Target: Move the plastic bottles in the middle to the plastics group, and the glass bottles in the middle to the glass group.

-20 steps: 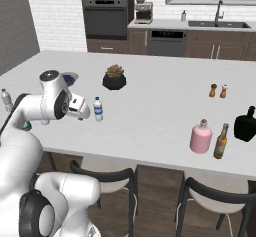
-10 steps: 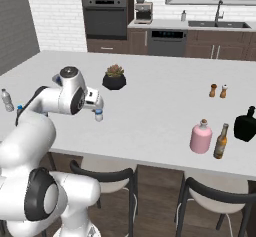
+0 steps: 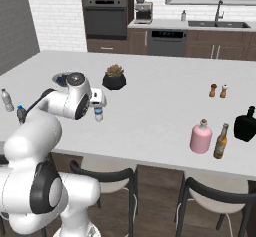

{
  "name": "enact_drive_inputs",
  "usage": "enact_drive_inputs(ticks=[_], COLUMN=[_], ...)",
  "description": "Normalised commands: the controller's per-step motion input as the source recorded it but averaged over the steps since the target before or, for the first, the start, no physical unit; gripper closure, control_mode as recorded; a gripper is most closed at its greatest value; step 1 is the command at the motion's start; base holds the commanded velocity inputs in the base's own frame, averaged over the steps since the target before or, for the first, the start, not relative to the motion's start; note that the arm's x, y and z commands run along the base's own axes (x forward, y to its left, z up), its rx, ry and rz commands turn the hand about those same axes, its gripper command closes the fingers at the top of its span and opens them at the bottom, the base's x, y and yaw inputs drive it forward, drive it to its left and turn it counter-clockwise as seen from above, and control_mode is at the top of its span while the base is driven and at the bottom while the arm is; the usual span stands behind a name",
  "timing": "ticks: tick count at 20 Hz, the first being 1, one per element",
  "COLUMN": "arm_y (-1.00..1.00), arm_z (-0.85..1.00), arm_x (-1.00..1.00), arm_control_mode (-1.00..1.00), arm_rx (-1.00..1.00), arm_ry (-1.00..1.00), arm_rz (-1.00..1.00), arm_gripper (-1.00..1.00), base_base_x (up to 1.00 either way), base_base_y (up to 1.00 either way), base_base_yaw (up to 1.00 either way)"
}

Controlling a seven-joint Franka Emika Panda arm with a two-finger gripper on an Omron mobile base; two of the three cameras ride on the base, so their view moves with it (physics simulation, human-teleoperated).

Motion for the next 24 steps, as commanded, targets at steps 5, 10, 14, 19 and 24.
enact_drive_inputs(ticks=[5,10,14,19,24], arm_y=[0.0,0.0,0.04,0.07,0.09], arm_z=[-0.1,0.0,0.0,-0.05,-0.19], arm_x=[0.3,0.39,0.34,0.23,0.19], arm_control_mode=[-1.0,-1.0,-1.0,-1.0,-1.0], arm_rx=[-0.02,0.0,0.0,0.0,0.0], arm_ry=[-0.05,0.1,0.16,0.06,0.0], arm_rz=[0.01,0.0,0.0,0.0,0.0], arm_gripper=[-1.0,-1.0,-1.0,-1.0,-1.0], base_base_x=[0.0,0.0,0.0,0.0,0.0], base_base_y=[0.0,0.0,0.0,0.0,0.0], base_base_yaw=[0.0,0.0,0.0,0.0,0.0])
